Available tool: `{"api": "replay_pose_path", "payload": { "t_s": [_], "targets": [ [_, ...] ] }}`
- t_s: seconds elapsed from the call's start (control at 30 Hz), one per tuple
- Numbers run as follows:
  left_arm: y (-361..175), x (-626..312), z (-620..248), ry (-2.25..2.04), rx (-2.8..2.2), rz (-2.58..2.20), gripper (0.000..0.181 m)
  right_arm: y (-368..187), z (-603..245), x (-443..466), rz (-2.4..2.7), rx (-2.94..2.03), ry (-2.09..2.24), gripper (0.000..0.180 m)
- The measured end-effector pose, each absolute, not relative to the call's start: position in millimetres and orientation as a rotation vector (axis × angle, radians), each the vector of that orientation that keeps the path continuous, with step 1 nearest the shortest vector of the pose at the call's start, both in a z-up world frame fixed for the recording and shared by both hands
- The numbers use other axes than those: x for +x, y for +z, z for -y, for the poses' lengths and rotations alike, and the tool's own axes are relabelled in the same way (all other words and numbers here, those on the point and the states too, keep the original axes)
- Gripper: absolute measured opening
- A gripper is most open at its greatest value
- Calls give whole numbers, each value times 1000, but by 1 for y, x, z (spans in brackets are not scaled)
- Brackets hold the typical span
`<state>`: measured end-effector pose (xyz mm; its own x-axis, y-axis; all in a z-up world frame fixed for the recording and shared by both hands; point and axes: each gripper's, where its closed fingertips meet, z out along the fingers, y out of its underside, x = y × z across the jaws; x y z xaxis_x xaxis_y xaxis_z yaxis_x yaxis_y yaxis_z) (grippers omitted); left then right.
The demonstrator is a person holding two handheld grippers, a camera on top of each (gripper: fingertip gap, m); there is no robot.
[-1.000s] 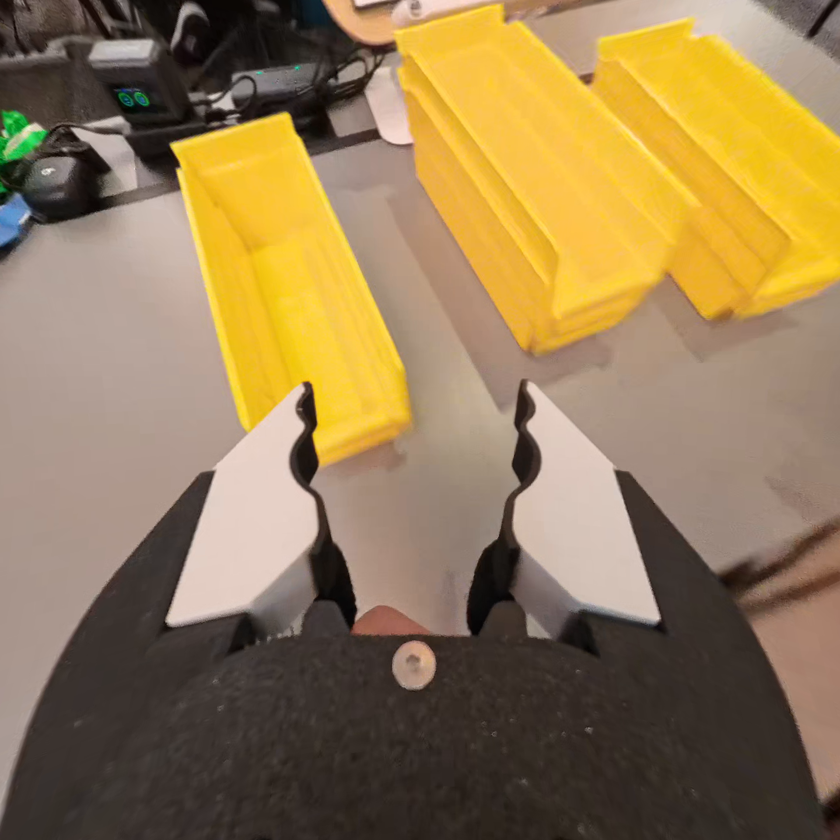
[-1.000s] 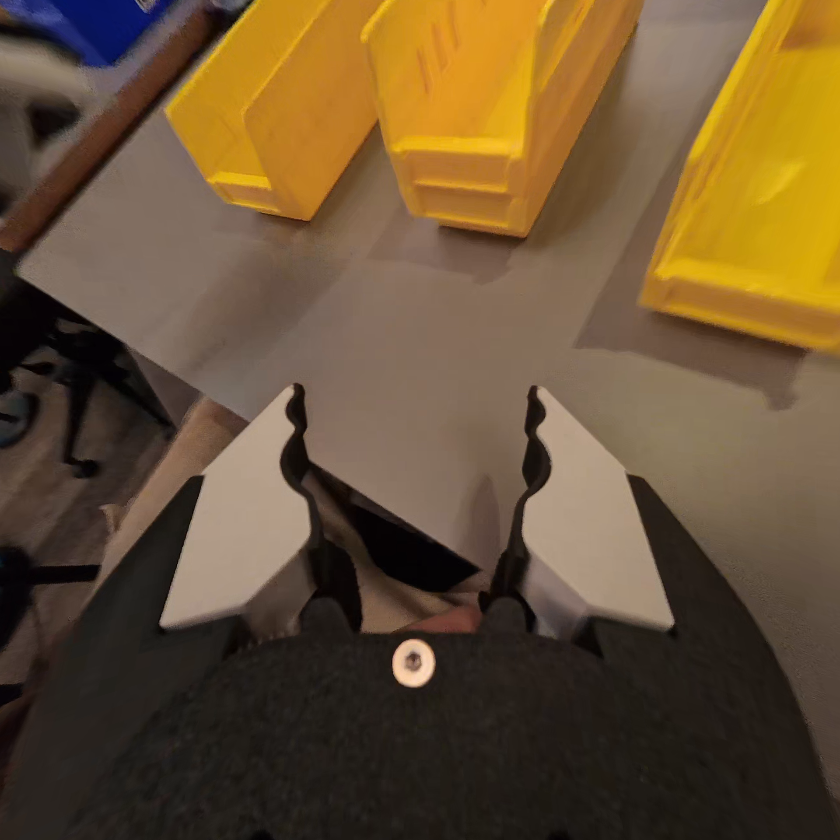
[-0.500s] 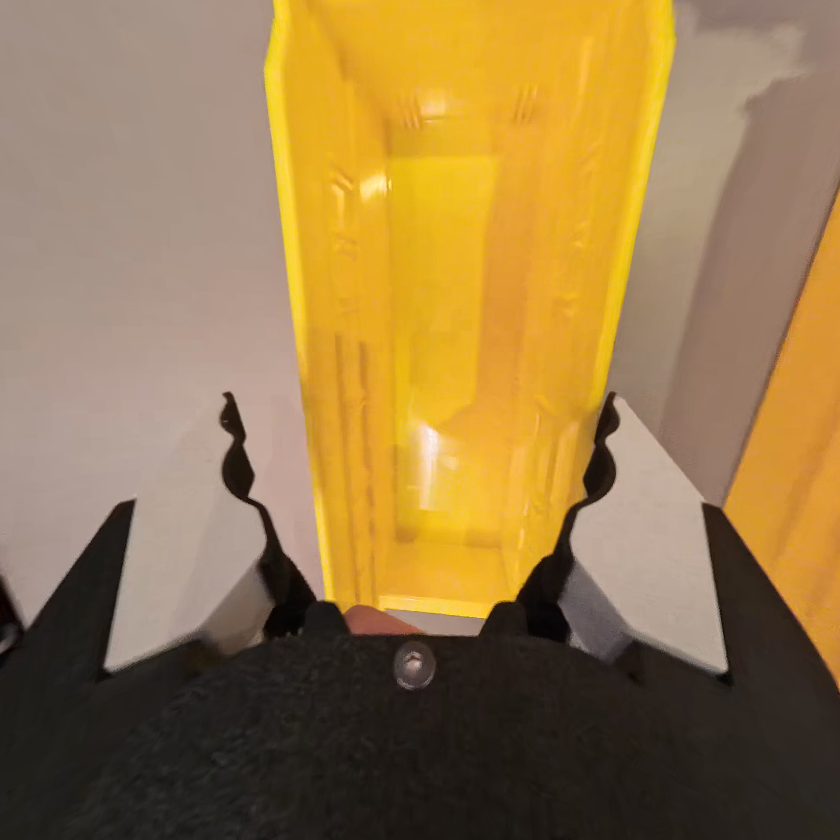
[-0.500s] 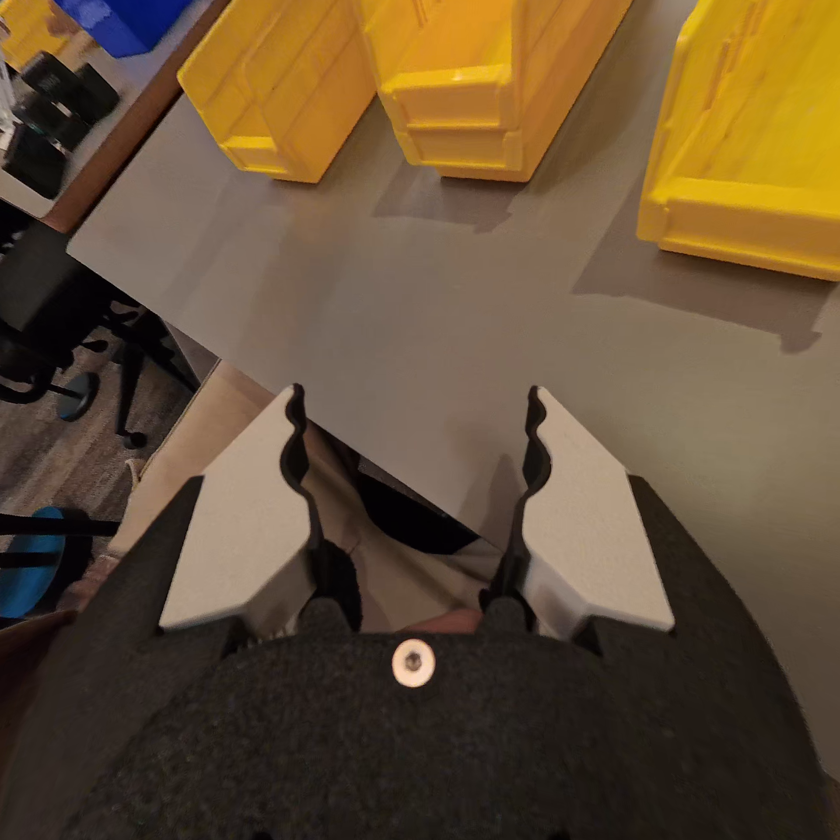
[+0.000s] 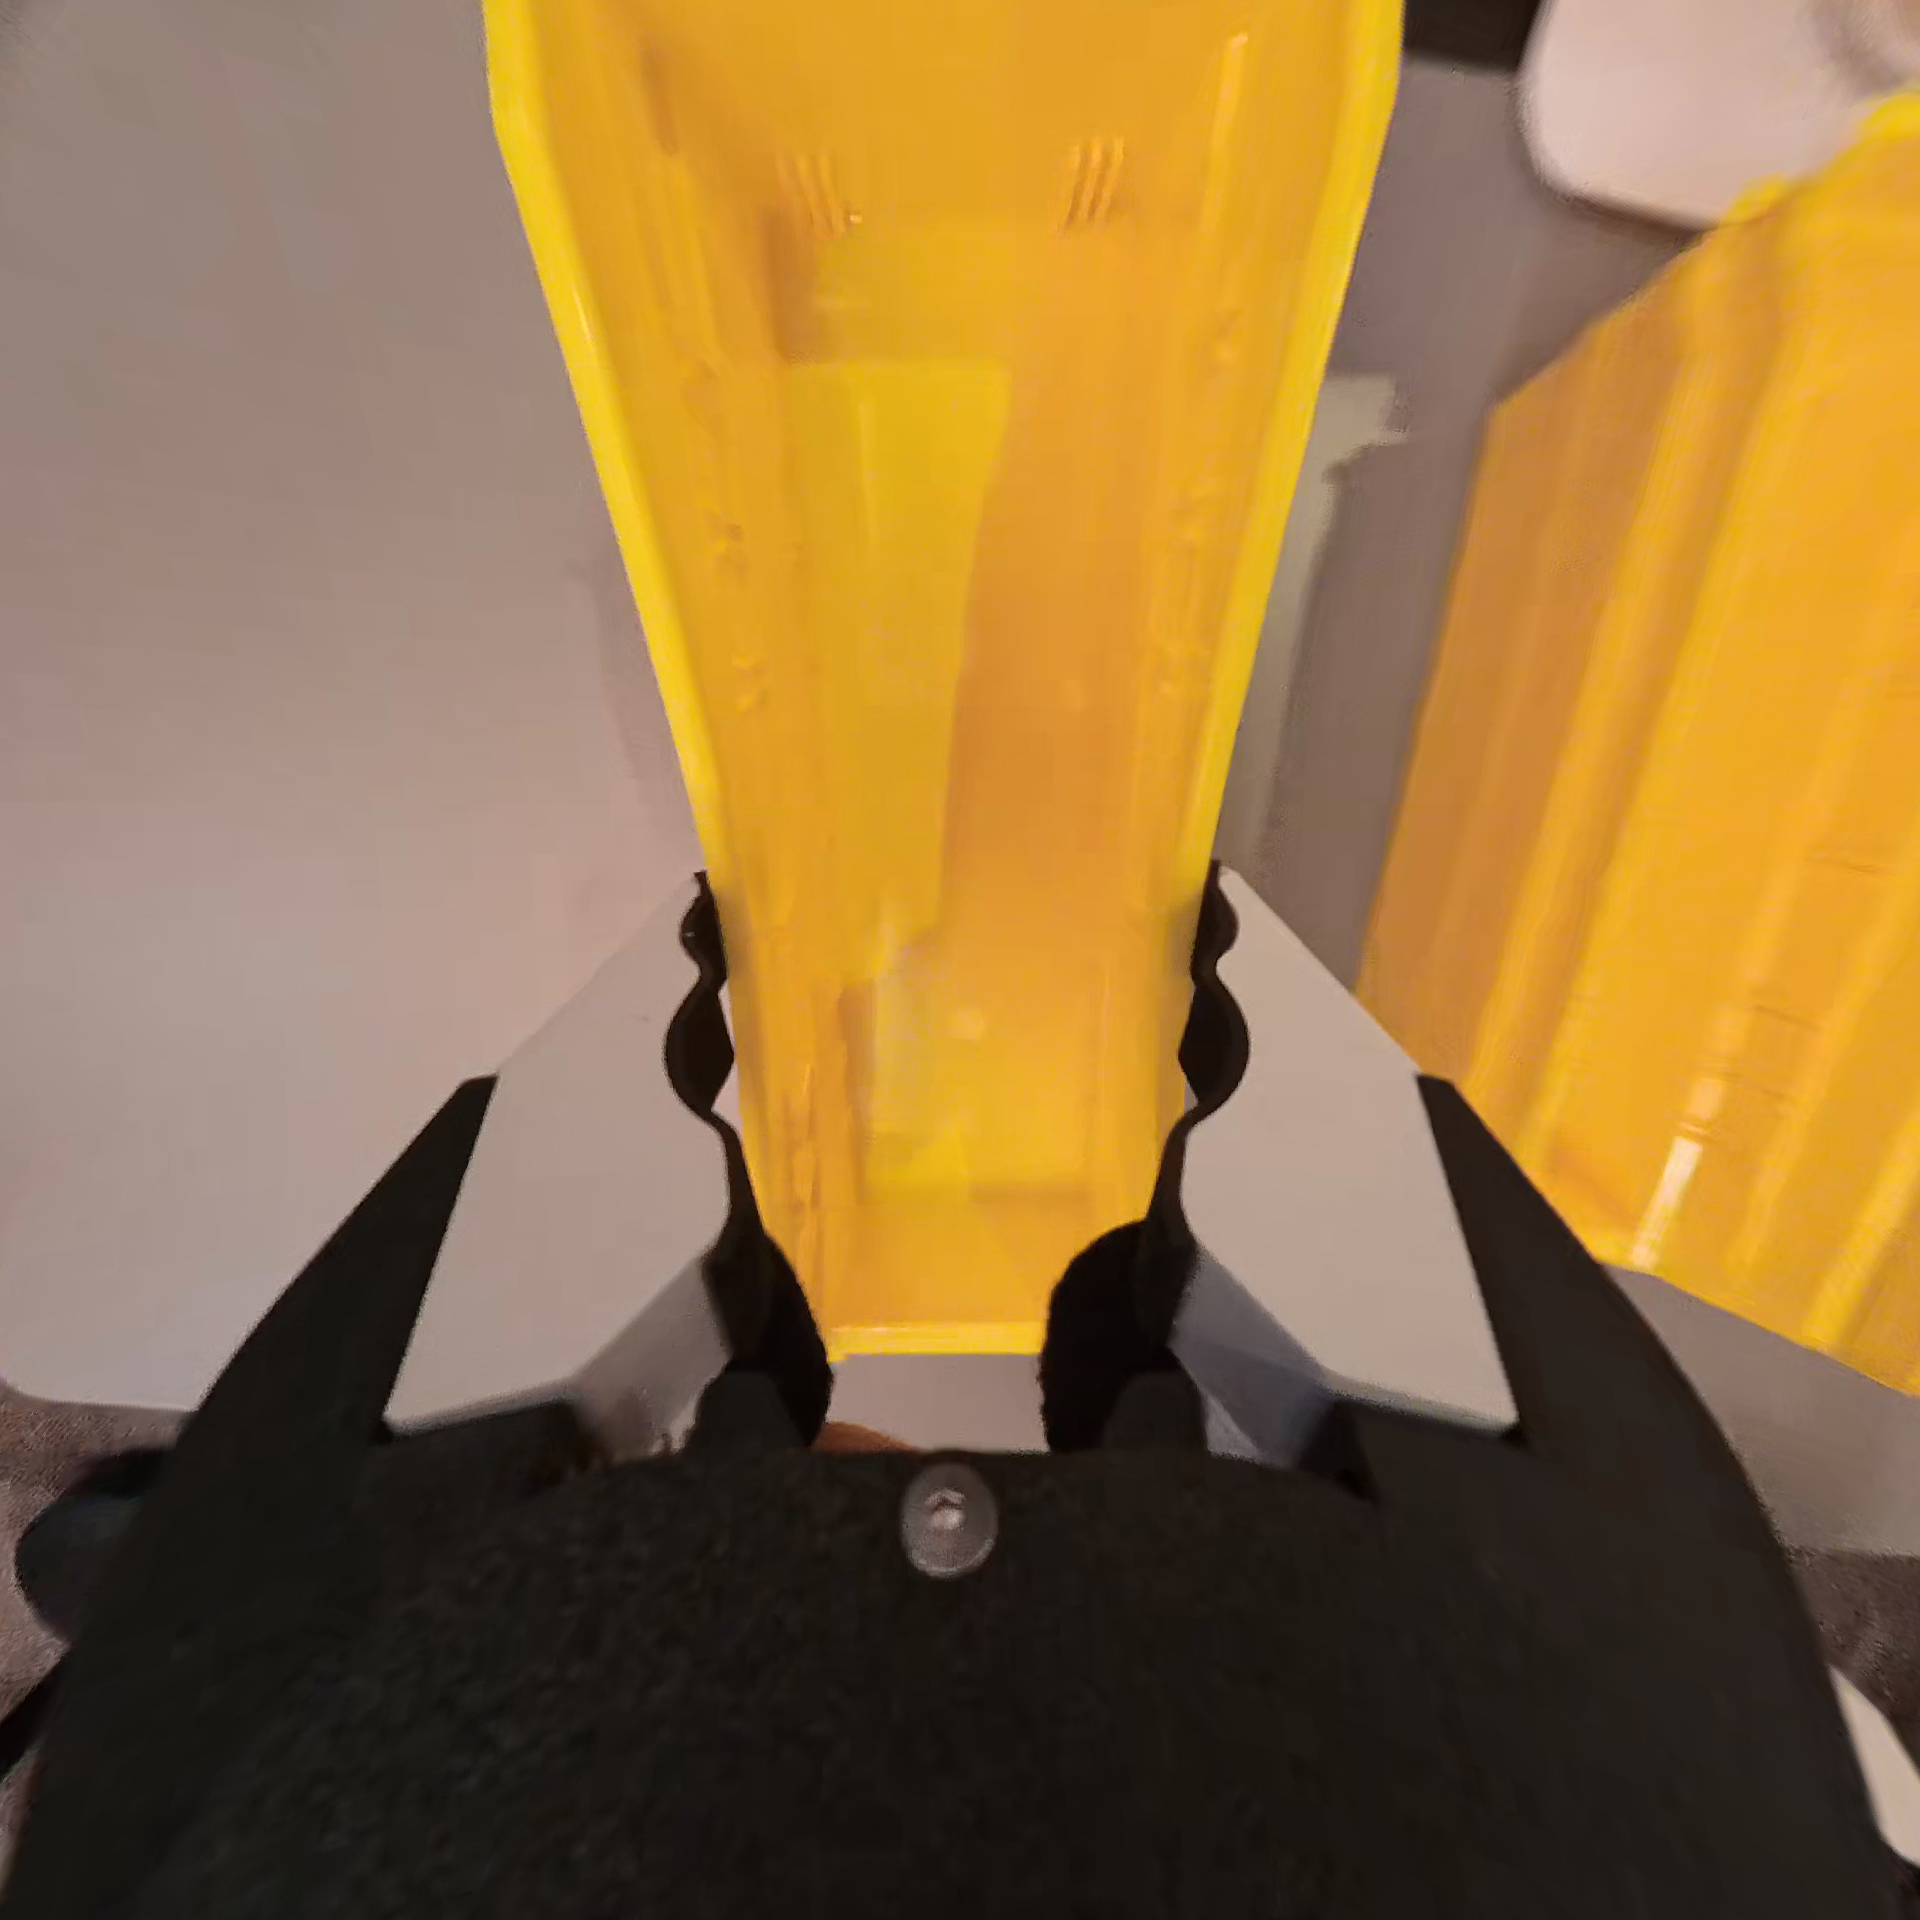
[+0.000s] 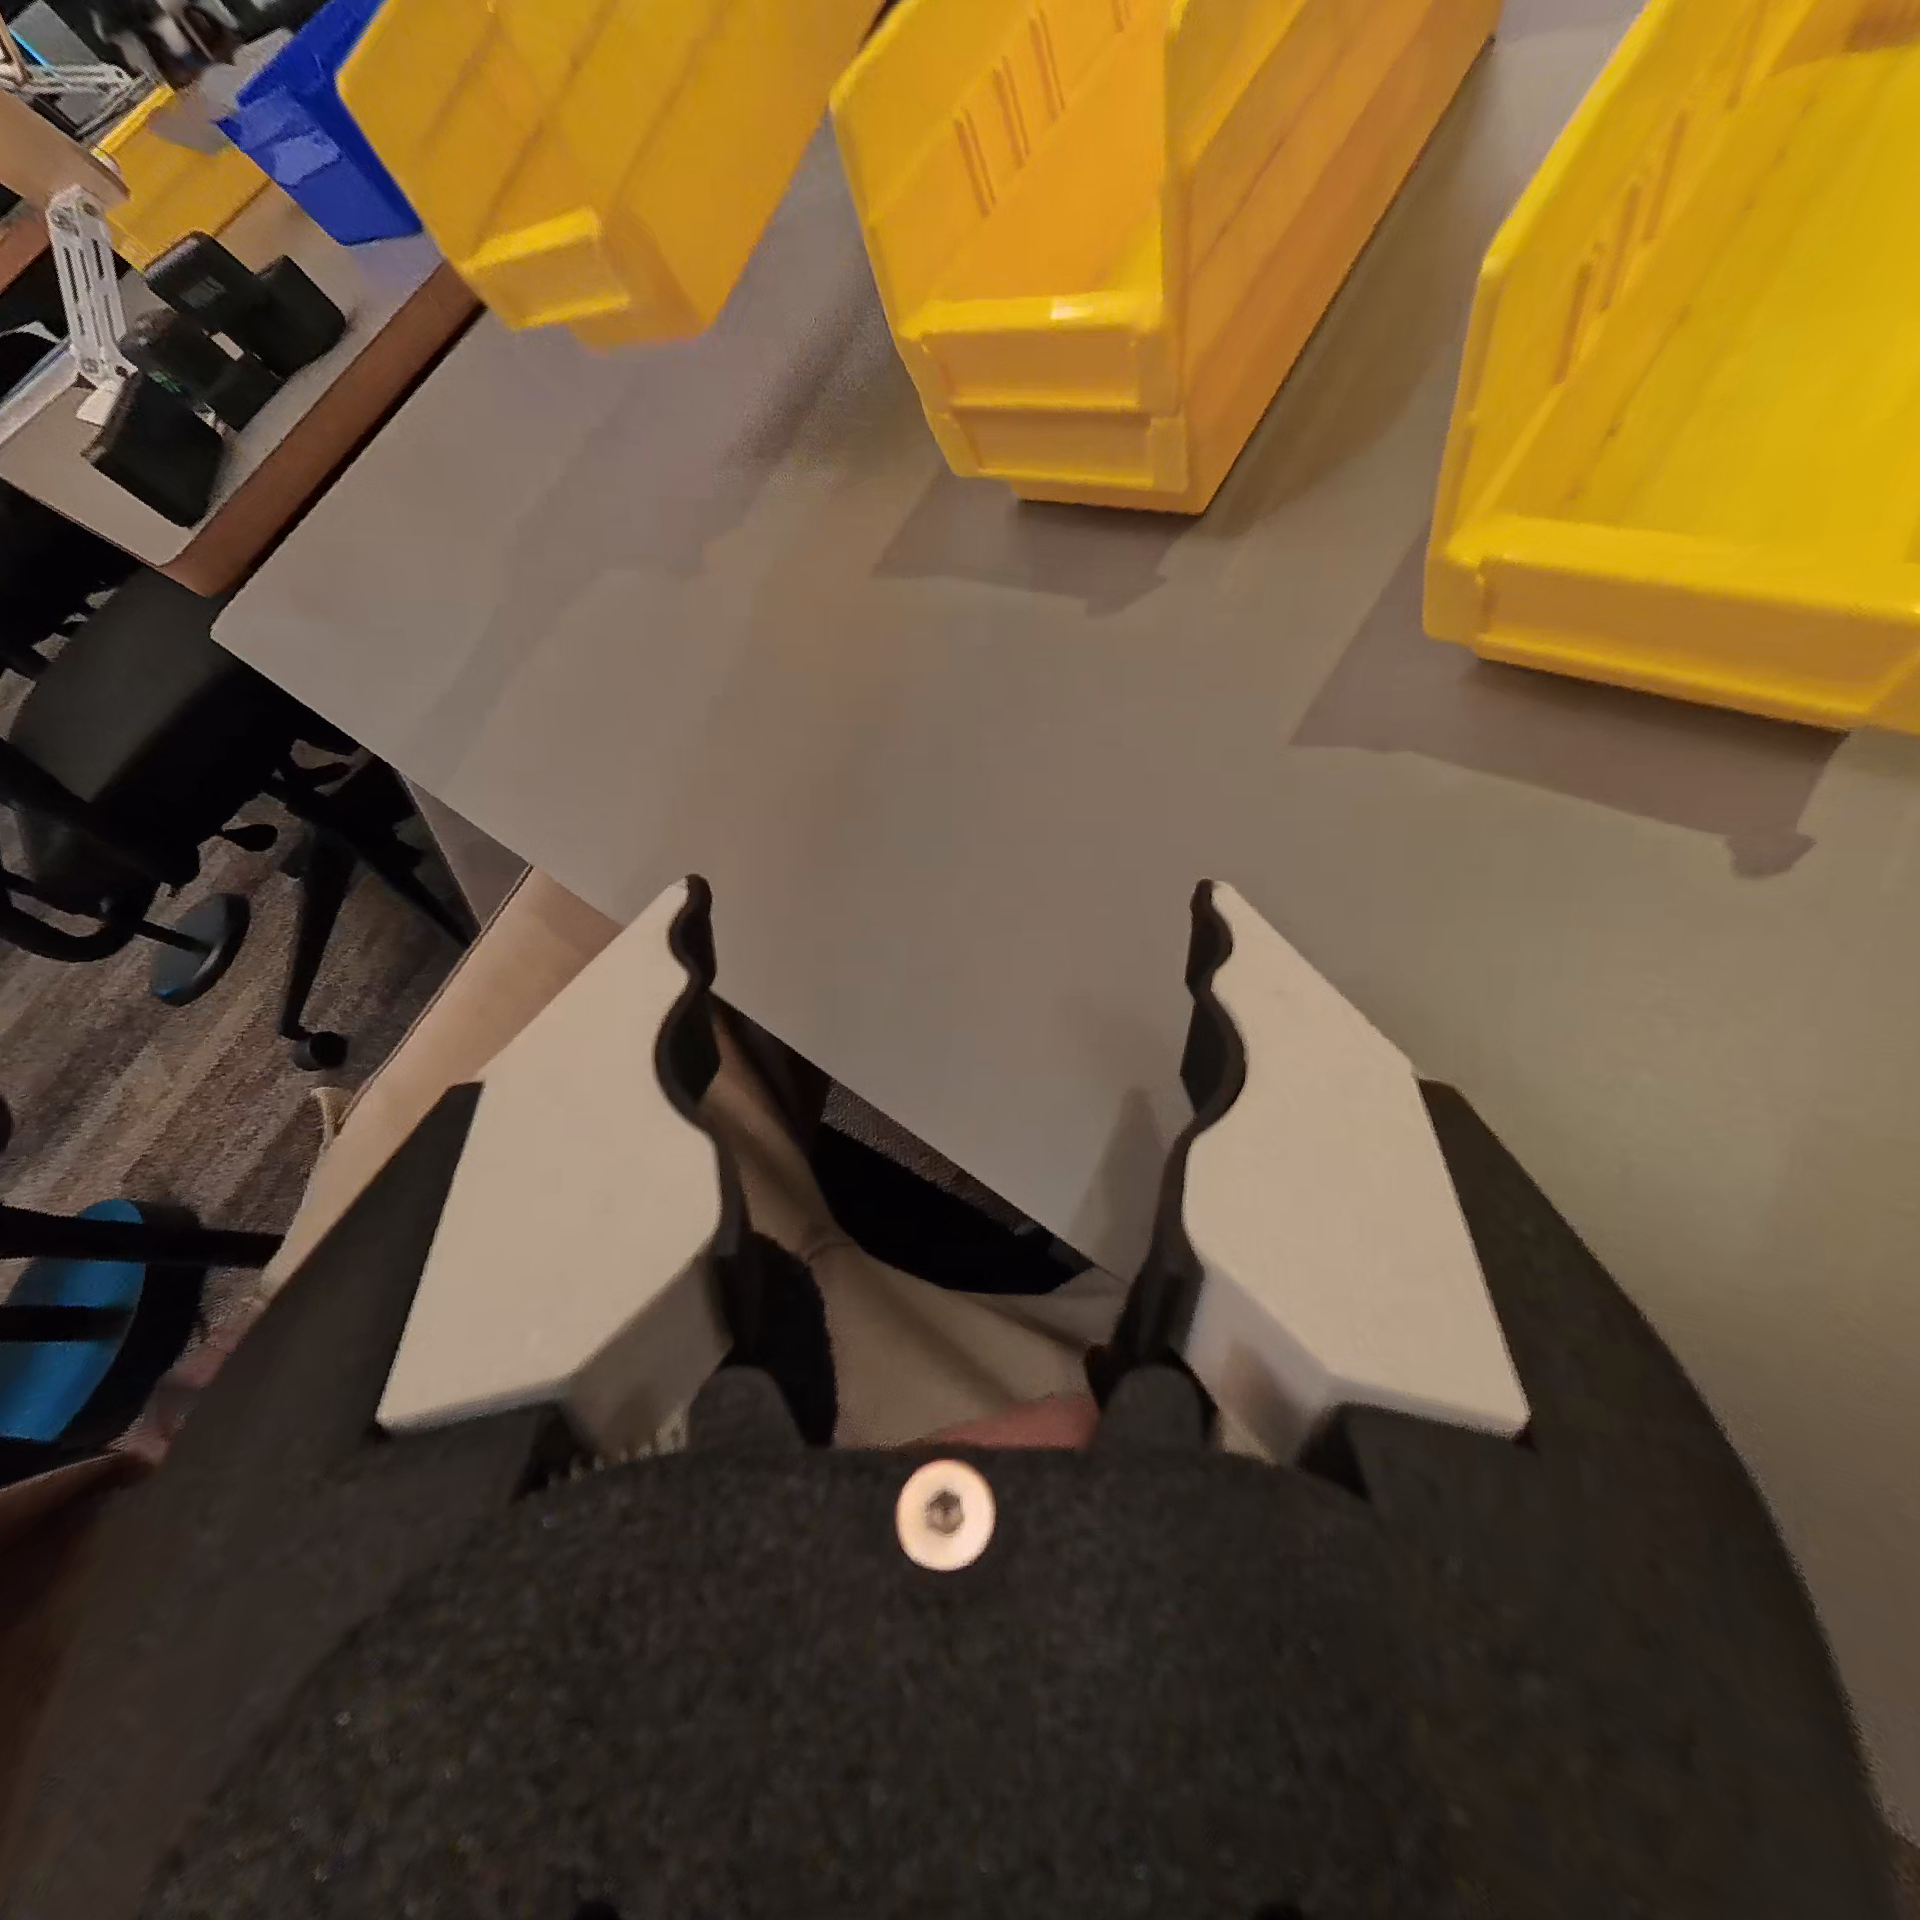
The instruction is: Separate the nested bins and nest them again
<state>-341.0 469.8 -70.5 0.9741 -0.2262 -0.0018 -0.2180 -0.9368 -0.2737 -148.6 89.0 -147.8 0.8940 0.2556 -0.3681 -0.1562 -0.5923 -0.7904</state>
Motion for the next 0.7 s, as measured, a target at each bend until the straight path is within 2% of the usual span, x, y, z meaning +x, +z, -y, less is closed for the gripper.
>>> {"api": "replay_pose_path", "payload": {
  "t_s": [0.13, 0.3, 0.5, 0.7],
  "targets": [
    [-1, -290, -463, -110, -2743, -354, 89, -139, -92, -148, 108, -2093, 501, 91],
    [40, -203, -437, -148, -2695, -499, 89, -132, -93, -155, 110, -2073, 545, 90],
    [8, -143, -418, -59, -2753, -557, 89, -132, -88, -163, 158, -2076, 543, 90],
    [-36, -134, -416, 35, -2816, -550, 90, -132, -87, -156, 145, -2082, 539, 90]
  ]
}}
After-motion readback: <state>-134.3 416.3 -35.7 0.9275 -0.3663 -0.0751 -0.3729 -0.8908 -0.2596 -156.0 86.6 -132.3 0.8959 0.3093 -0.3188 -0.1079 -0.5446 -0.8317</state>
